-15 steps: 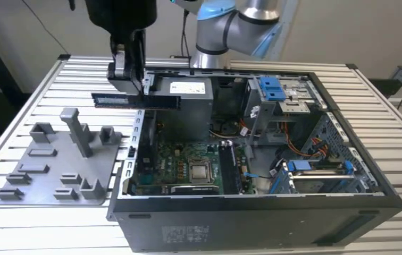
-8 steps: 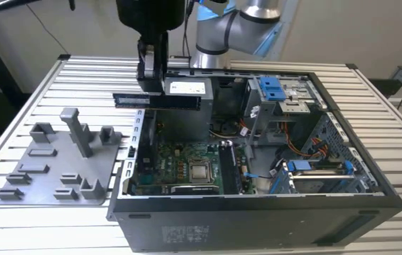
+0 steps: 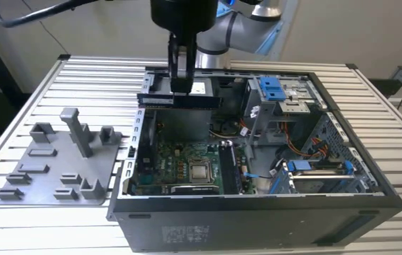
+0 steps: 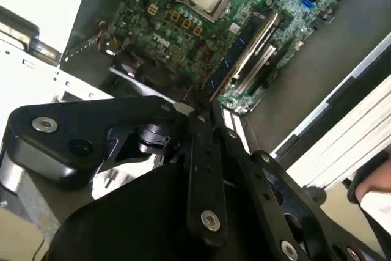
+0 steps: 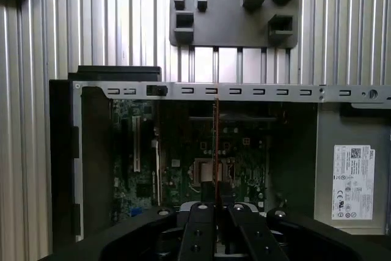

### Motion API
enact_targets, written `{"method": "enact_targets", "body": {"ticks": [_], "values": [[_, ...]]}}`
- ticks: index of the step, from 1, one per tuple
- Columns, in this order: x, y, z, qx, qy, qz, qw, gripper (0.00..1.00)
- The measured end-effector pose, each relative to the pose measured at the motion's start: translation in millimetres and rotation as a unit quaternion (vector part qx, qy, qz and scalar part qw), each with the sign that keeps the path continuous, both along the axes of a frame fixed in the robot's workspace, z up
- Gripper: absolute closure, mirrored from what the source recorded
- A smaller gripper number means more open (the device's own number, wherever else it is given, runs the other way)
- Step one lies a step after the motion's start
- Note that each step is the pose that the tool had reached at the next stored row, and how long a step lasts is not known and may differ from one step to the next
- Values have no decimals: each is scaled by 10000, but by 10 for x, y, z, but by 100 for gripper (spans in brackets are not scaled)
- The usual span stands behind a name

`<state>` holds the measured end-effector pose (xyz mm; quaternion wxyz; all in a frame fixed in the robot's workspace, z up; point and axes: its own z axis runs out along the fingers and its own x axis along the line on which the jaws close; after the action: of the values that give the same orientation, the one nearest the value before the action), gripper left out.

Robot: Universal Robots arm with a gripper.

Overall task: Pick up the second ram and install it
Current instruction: 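Pick up the second ram and move it above second insertion slot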

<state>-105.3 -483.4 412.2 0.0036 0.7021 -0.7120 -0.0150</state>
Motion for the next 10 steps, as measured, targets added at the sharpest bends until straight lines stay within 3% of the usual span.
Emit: {"method": "enact_targets", "body": {"ticks": [10], "values": [[453,-3,0,0,21,0,10000,86]]}}
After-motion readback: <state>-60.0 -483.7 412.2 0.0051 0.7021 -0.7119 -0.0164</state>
